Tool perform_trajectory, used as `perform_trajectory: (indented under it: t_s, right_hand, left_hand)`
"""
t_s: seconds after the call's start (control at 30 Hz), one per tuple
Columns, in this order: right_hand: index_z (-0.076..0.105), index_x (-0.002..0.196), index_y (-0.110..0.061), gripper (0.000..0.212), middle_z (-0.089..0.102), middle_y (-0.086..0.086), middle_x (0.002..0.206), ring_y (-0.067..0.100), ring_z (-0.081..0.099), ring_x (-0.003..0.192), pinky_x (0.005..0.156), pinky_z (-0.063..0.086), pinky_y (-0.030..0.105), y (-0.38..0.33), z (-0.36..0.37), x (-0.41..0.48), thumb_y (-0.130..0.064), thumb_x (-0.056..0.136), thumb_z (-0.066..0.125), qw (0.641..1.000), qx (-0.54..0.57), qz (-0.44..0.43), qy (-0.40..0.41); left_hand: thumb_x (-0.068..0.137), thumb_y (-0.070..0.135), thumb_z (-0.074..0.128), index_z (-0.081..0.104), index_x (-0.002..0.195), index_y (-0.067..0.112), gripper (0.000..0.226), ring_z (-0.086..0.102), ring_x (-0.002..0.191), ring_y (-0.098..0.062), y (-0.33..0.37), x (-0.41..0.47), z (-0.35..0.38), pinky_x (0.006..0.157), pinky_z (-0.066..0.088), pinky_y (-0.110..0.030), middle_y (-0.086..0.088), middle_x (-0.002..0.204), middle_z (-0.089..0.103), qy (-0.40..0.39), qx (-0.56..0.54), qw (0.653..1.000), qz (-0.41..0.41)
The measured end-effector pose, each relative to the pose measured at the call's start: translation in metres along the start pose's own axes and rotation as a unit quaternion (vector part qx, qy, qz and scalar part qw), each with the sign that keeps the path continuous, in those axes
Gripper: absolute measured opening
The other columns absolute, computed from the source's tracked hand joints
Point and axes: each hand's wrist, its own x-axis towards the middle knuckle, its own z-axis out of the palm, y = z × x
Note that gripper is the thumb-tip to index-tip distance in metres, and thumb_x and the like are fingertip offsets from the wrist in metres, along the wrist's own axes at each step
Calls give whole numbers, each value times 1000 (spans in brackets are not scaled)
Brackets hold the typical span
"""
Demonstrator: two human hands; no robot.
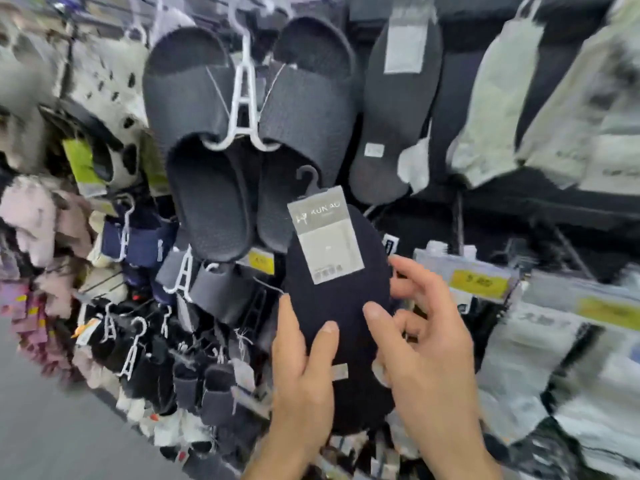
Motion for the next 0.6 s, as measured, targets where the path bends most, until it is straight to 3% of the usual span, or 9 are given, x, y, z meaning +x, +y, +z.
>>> perform_trajectory:
  t_s: [0.03,0.1,0.17,0.27,0.37,0.47,0.53,0.6]
  right_hand:
    - [56,113,-56,41,68,-18,100,27,58,55,51,55,45,-13,-11,12,-33,81,69,1000,-9,-12,16]
    - [56,109,-57,34,70,-20,100,29,63,58,56,57,51,-35,-31,36,-43,79,67,998,-28,-39,28]
    - [58,107,-51,26,73,-16,100,22,70,62,57,60,45,-50,-48,61,-37,86,64,997,-31,-66,25]
    - [60,104,-41,26,76,-7,96,11,73,70,53,56,22,-58,-68,104,-16,95,62,995,-20,-79,49]
    - [58,107,-35,23,76,-4,100,12,74,84,63,61,30,-61,-70,152,-14,96,59,996,-42,-54,62]
    - [56,113,-27,20,73,4,104,20,72,91,77,60,46,-59,-59,199,-16,96,59,994,-85,-24,63]
    - [57,108,-27,19,76,3,100,15,73,85,73,61,36,-61,-49,224,-13,96,58,994,-85,-29,61]
    - [57,109,-26,19,77,-4,93,9,73,82,68,58,27,-62,-39,243,-13,96,58,991,-109,-45,63]
  left_hand:
    - [83,42,56,37,148,33,69,56,127,-13,12,12,12,101,50,-30,6,138,59,-36,-4,999,28]
    - [90,31,53,47,137,42,49,62,117,-8,35,36,35,92,52,-21,12,130,65,-113,1,988,106]
    - [93,24,52,52,127,42,39,66,106,-5,54,60,55,82,52,-15,15,120,68,-148,18,976,162]
    - [93,20,55,47,125,41,40,69,100,-9,68,95,79,77,54,-18,14,112,70,-157,16,968,193]
    - [91,20,55,38,129,44,48,63,98,2,76,137,92,75,47,-7,19,111,64,-131,46,971,195]
    - [95,14,56,30,143,32,58,54,108,10,80,178,101,88,46,-9,12,127,53,-128,101,971,177]
    - [95,12,57,24,150,22,65,48,126,-3,80,201,105,106,43,-29,4,142,44,-136,148,964,172]
    - [94,14,58,19,153,16,71,38,138,-14,78,217,108,114,33,-31,-2,153,33,-138,199,954,178]
